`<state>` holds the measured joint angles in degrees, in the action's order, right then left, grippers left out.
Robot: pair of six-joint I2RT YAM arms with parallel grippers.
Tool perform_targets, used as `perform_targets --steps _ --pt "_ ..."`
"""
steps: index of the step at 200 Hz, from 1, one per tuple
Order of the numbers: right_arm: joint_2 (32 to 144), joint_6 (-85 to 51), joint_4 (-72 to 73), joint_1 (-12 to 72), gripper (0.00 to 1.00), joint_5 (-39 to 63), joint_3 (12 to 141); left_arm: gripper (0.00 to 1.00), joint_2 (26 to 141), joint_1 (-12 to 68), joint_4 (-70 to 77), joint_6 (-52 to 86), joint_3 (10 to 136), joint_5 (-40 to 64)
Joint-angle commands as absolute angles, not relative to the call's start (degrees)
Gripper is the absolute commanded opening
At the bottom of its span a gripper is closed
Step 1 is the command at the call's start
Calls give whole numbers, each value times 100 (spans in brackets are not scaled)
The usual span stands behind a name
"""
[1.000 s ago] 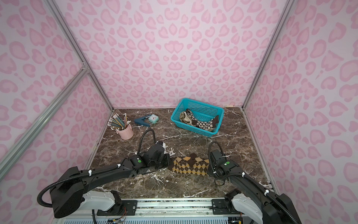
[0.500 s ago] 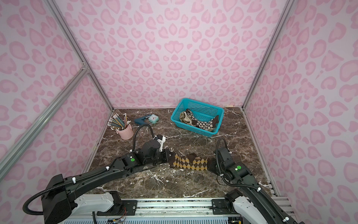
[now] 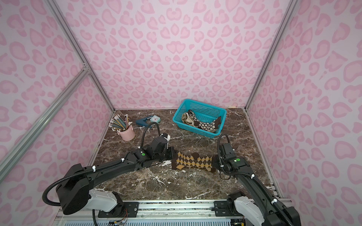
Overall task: Place the socks together as a pair
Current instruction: Place the sock in the sock, then pick up a pair of socks from the center of the board.
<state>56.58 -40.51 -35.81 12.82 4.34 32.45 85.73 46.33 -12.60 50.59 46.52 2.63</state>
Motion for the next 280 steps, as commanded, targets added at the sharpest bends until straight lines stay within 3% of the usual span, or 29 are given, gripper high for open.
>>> perform_targets --steps 1,21,36,47,66,94,101,116,193,280 --pt "5838 -3929 -2992 1179 1 634 3065 3 8889 4588 -715 4858 4569 230" --pt "6035 -3870 -2954 1151 19 668 3021 7 9139 4588 -653 4830 4575 239" --pt "6145 -3868 -3068 1134 38 680 3088 20 9210 4585 -823 4801 4665 194" --pt "6178 -3859 -3130 1134 46 662 3127 31 9160 4587 -901 4840 4640 118" --pt "6198 -3858 -3294 1117 54 642 3206 47 9034 4558 -1068 4930 4603 25" --pt "5953 -3863 -3583 1116 60 622 3407 60 8696 4552 -1619 5234 4553 8" --pt "5848 -3851 -3609 1112 62 657 3435 69 8565 4552 -1642 5370 4473 45" --pt "5663 -3856 -3658 1115 64 740 3501 76 8347 4551 -1582 5667 4309 207" --pt "5291 -3685 -3356 1405 71 1425 3589 76 9234 4548 -1844 5926 4779 633" --pt "5230 -3694 -3261 1693 71 1529 3791 60 10835 4798 -2776 4991 5830 216"
